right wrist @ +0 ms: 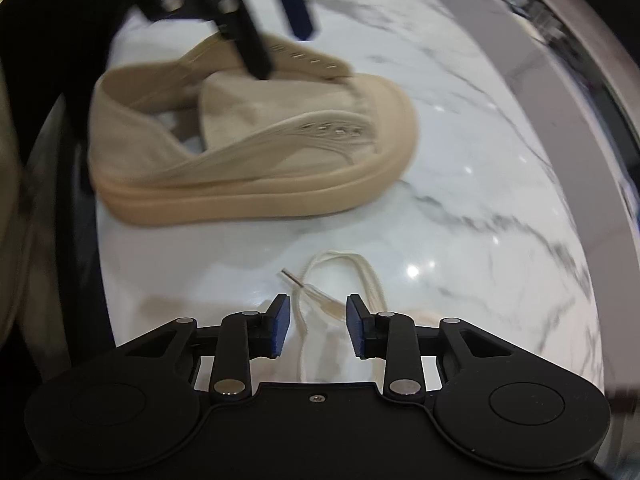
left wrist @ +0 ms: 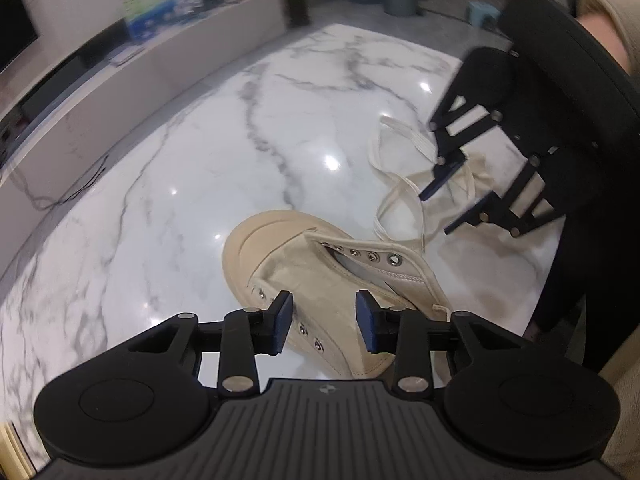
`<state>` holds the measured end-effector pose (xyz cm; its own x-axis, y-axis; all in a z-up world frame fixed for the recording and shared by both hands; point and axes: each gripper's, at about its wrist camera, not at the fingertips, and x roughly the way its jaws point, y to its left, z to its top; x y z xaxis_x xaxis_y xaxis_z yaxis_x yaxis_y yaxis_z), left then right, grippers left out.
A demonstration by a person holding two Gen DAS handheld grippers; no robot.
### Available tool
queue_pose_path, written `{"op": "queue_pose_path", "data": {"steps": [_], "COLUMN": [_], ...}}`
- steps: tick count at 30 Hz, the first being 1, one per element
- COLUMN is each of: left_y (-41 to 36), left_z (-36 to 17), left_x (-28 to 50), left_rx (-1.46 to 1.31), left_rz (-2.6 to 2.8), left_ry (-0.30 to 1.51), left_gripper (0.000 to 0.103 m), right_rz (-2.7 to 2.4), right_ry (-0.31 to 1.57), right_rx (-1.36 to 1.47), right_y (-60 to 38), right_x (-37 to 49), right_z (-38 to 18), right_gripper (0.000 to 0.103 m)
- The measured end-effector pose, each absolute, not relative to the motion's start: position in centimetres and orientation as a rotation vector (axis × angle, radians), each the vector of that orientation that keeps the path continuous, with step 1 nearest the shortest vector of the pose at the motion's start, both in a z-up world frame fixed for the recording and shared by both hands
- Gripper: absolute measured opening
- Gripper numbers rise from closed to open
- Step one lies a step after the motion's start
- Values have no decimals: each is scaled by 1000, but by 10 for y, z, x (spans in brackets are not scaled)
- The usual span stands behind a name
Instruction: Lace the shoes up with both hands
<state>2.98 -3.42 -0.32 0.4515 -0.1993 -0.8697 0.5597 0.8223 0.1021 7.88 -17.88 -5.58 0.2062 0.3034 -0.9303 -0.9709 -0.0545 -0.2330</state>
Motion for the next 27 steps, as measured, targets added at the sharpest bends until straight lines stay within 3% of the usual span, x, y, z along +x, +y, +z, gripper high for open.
{"op": "queue_pose_path", "data": {"steps": [4, 18, 21, 22, 27], "left_y": [-35, -29, -27, -26, -26], "left_z": [-7, -11, -12, -12, -14], "left_x": [37, 51, 54, 54, 55], "left_rx": [417, 423, 388, 380, 374], "left_rz": [-508, -549, -557, -558, -551], "left_ry": [1013, 1028, 1024, 1023, 1015], "left_gripper": [28, 28, 28, 28, 18], "right_rz": [1298, 1504, 1507, 1510, 1489], "right_ry": [777, 705, 727, 736, 763], "right_rx": [-1218, -1453, -1459, -1448, -1345], "right_y": [-175, -161, -158, -158, -166], "right_x": [85, 93, 93, 93, 96], "right_z": [-63, -66, -73, -73, -65], "right_gripper": [17, 17, 2, 2, 1]}}
